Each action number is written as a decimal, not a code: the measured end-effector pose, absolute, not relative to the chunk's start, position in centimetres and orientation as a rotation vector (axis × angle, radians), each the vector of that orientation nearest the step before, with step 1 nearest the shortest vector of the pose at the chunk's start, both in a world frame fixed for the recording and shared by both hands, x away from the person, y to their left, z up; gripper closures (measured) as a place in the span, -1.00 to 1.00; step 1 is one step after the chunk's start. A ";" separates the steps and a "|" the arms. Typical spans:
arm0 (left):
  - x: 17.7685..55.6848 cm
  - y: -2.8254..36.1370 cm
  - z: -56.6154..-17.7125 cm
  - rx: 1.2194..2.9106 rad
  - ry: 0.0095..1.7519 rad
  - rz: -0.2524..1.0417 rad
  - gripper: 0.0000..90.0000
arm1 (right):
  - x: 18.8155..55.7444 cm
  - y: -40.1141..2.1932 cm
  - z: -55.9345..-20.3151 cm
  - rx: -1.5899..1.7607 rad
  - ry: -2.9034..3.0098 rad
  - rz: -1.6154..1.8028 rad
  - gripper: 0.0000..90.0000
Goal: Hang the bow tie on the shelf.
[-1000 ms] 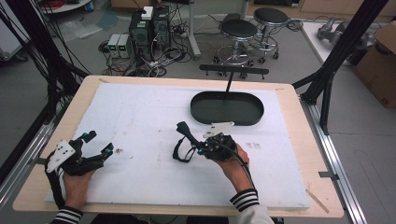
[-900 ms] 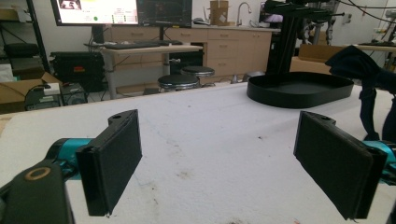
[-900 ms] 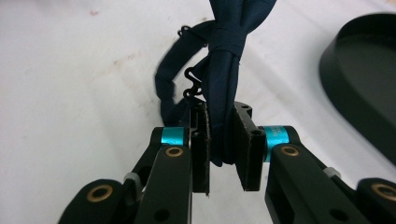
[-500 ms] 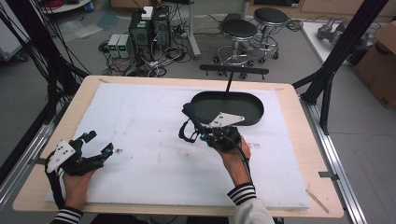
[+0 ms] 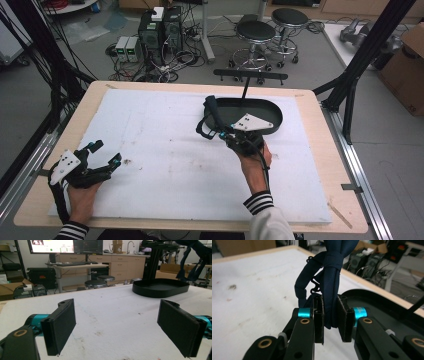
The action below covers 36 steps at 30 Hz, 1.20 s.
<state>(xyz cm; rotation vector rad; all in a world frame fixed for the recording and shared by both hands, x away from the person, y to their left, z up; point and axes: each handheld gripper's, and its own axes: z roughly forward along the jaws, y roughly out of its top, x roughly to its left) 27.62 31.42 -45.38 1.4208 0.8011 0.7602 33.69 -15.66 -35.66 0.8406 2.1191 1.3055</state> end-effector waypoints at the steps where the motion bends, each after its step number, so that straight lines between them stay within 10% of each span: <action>1: 27.6 31.4 -45.4 1.422 0.801 0.761 -0.66 | 33.7 -15.8 -35.6 0.841 2.097 1.321 0.73; 36: 27.6 31.5 -45.4 1.423 0.802 0.761 -0.66 | 39.6 -19.9 -31.7 0.960 1.875 1.366 0.73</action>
